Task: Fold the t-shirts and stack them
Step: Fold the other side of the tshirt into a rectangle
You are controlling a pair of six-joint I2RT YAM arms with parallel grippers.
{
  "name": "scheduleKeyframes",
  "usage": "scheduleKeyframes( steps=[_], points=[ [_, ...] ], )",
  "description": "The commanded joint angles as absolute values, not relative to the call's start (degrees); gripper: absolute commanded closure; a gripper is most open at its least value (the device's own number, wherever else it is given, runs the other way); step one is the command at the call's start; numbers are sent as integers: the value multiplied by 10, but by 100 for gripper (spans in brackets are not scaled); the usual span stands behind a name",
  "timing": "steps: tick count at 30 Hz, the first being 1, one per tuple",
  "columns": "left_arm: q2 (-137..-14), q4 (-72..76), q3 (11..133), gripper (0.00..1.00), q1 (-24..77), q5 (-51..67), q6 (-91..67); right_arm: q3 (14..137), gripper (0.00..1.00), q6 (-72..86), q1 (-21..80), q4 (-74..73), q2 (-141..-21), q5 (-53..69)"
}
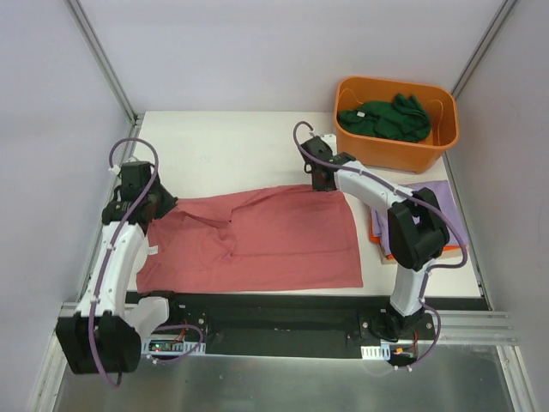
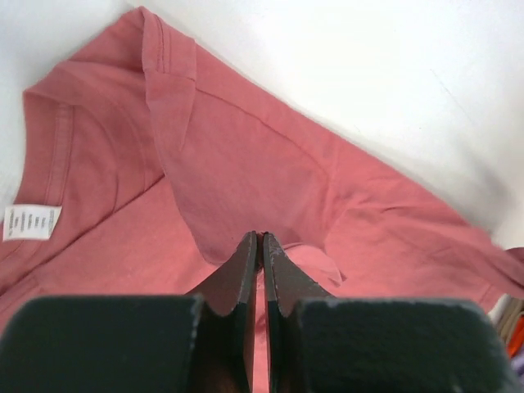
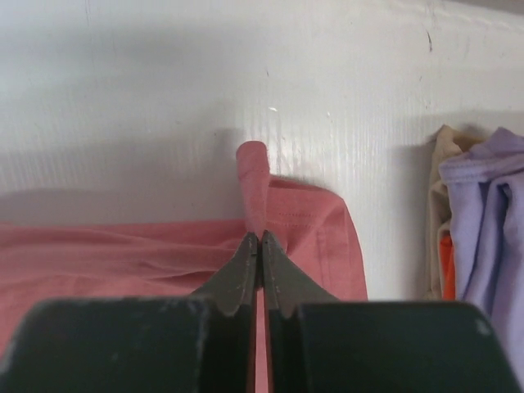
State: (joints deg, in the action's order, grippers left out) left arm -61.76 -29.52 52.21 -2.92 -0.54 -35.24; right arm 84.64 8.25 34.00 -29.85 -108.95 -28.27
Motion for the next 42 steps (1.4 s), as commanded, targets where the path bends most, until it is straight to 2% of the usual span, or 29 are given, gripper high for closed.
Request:
scheduleKeyframes(
  steps=[1,8,19,33,42],
  points=[
    [-531,-344,492,100,-25,-43,-428,806,99,75,351,-289,-1019,-286],
    [-447,-448,484,100,-24,-102,-451,746,99,75,360,-287,-961,-277],
    [-377,-503,468,100,-24,-110,-442,689,97,83,372,-294,-905,-256],
    [-344,-550,430,100,-24,-136,-476,602,96,118,417,-329,-853,-265],
    [-345,-570,464,100,-25,-177,-497,612,96,122,437,-373,-841,-283]
  ],
)
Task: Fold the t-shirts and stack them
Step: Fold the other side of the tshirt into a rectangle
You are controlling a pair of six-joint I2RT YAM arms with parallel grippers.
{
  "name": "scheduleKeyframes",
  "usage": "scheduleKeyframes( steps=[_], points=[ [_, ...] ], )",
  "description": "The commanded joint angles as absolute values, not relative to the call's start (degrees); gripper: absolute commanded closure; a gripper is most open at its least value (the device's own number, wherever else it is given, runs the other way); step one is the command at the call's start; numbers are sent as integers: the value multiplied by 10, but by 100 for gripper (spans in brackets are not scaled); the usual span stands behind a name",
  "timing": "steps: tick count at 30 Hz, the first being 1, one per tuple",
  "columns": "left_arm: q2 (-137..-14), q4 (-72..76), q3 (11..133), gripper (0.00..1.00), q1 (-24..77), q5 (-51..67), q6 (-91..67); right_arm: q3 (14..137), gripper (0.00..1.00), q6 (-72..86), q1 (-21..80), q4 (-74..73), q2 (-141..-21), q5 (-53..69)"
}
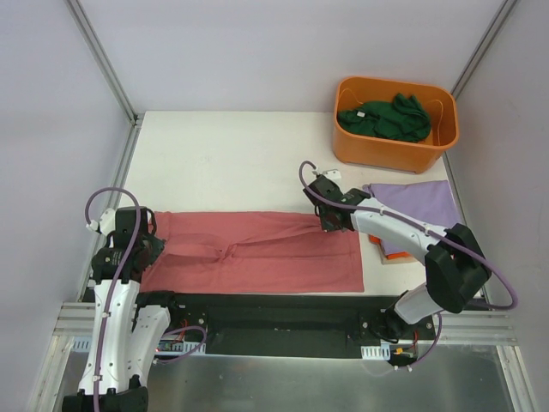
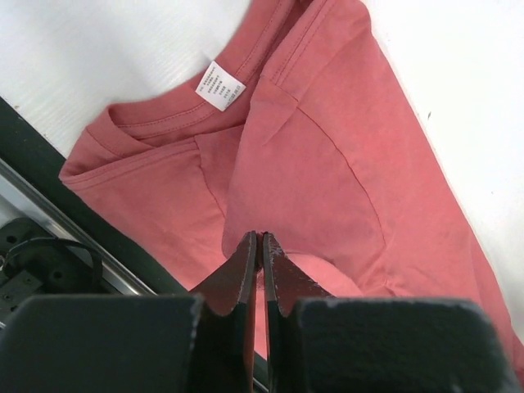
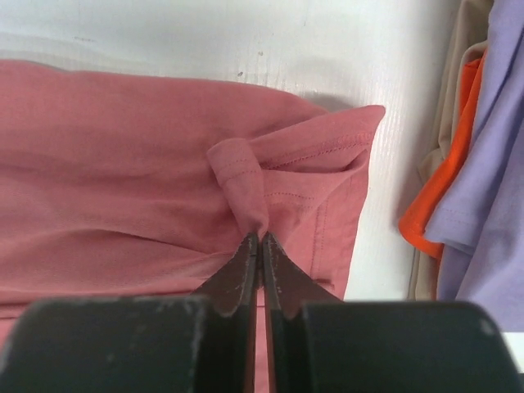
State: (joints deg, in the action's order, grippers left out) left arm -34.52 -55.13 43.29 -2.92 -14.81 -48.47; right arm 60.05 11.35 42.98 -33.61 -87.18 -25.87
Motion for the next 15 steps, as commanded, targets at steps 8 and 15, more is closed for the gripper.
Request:
scheduleKeyframes(
  steps=[8,15],
  points=[
    [-367,-570,502,100,-24,-193,-483,623,95,127,440,-398,-817,-286],
    [-359,-575,460,100,-25,-181,-497,590,93,135,443,-381,-813,-262]
  ],
)
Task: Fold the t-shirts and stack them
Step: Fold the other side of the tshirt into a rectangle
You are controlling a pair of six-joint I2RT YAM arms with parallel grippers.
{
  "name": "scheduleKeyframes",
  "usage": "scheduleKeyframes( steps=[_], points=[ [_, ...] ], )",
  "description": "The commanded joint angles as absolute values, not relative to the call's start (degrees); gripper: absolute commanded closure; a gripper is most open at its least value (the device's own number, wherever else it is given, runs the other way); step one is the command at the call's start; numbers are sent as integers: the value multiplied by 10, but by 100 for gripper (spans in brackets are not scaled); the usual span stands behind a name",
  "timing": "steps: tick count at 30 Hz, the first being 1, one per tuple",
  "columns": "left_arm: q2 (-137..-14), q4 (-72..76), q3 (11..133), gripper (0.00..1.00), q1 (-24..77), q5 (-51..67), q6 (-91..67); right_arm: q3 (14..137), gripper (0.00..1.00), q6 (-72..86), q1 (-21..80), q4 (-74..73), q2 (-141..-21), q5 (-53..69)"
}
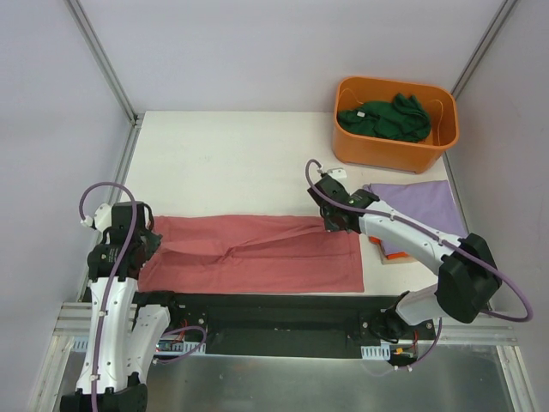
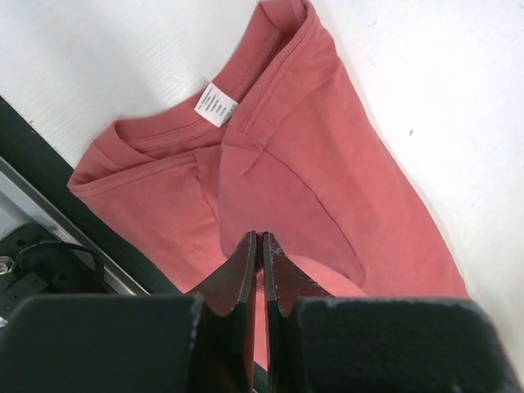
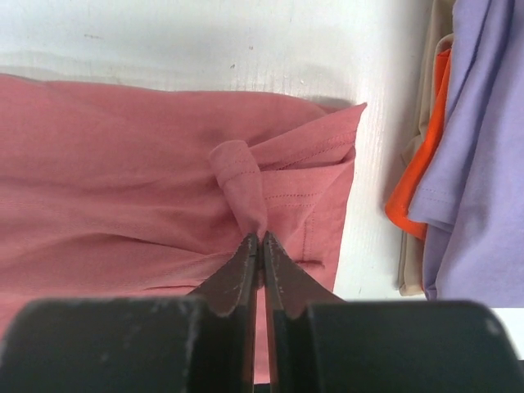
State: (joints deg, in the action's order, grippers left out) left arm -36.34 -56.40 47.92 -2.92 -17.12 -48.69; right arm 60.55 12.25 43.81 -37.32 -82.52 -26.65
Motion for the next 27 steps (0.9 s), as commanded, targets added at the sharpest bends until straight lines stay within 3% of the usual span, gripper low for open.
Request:
scheduleKeyframes(
  steps=[1,6,7,9,11,14,15,17,19,21,27],
  points=[
    [-359,-577,455,100,-24,-180,-502,585,93,137,446,-377,-816,-257],
    [-341,-605,434,100,-24,-215,-545,570,89,190,463,-417,-834,-270],
    [-338,-613,433,100,-25,-224,-559,571,86,207,474,-441,-833,-284],
    [-337,-639,438,89,-25,-245,-587,571,73,246,494,-482,-828,-308],
    [-338,-663,450,86,-24,-270,-616,570,66,265,505,-511,-814,-320],
    [-334,-697,473,59,-25,-301,-649,566,48,277,508,-537,-774,-330],
    [-329,-699,478,46,-25,-304,-654,560,37,278,507,-535,-760,-335],
    [-316,-698,489,29,-24,-302,-661,549,15,271,505,-514,-731,-345],
    [-304,-683,490,15,-25,-295,-657,547,5,246,497,-473,-715,-341],
    [-300,-643,488,1,-24,-261,-622,553,4,209,490,-432,-722,-324],
    [-381,-436,430,1,-25,-38,-519,621,4,183,472,-410,-844,-309]
  ],
)
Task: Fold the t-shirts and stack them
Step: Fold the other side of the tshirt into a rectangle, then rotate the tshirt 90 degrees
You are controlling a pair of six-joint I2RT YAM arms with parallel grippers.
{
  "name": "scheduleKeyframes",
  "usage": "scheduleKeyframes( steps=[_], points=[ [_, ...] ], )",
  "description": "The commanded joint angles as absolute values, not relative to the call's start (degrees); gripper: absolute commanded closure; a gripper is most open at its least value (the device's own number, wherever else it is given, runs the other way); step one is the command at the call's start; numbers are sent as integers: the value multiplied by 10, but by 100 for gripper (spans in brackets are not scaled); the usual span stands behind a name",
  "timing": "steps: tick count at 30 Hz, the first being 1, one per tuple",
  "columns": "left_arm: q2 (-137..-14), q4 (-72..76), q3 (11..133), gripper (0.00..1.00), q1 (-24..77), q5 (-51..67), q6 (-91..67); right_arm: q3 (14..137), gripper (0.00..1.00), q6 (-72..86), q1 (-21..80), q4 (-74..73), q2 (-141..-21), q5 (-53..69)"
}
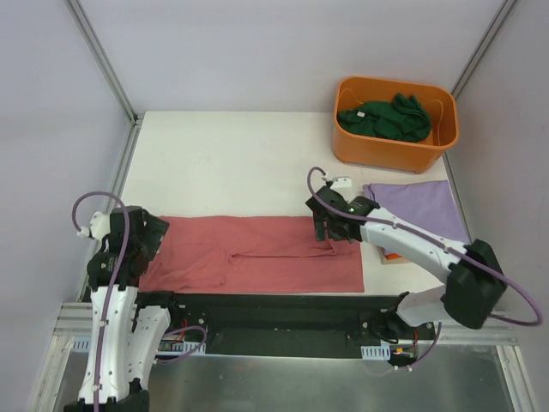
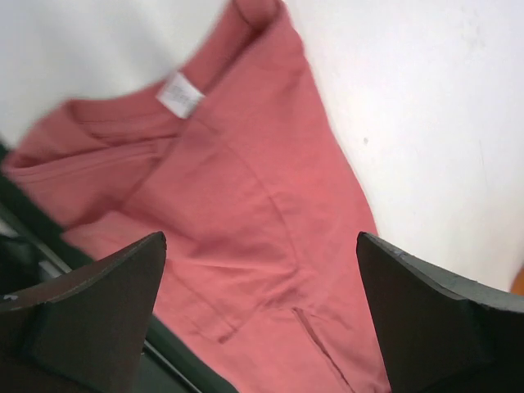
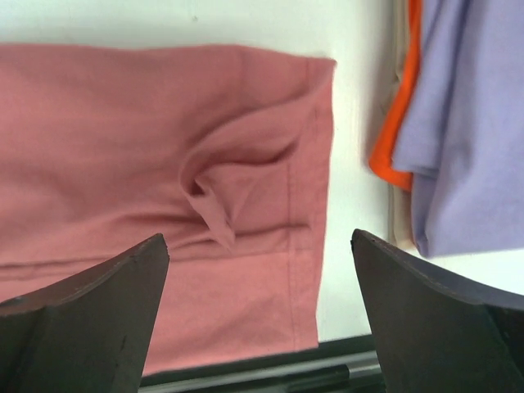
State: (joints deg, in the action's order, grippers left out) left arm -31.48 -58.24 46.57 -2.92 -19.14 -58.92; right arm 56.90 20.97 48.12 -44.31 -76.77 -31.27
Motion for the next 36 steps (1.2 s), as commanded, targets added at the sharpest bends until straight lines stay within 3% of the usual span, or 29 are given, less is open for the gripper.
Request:
scheduleKeyframes(
  steps=[1,9,24,28,30,34,36],
  points=[
    [-410,-418,420,1,-23,-23,-518,632,4,180,472,-410,-869,-309],
    [-610,-301,374,1,-24,-44,-527,629,4,213,432,-437,-976,-345],
    [-695,-301,345,1,-49,-143,-534,498,4,269,357,-549,-693,-394],
    [-692,-301,363,1,-49,-123,-524,494,4,165,357,-417,-654,-275],
    [-693,-301,375,1,-49,-120,-514,487,4,131,357,-327,-652,-157],
    [-701,-300,380,1,-48,-106,-512,485,4,115,358,-183,-706,38],
    [-717,-296,385,1,-49,-100,-509,504,4,113,357,-171,-764,79]
  ],
)
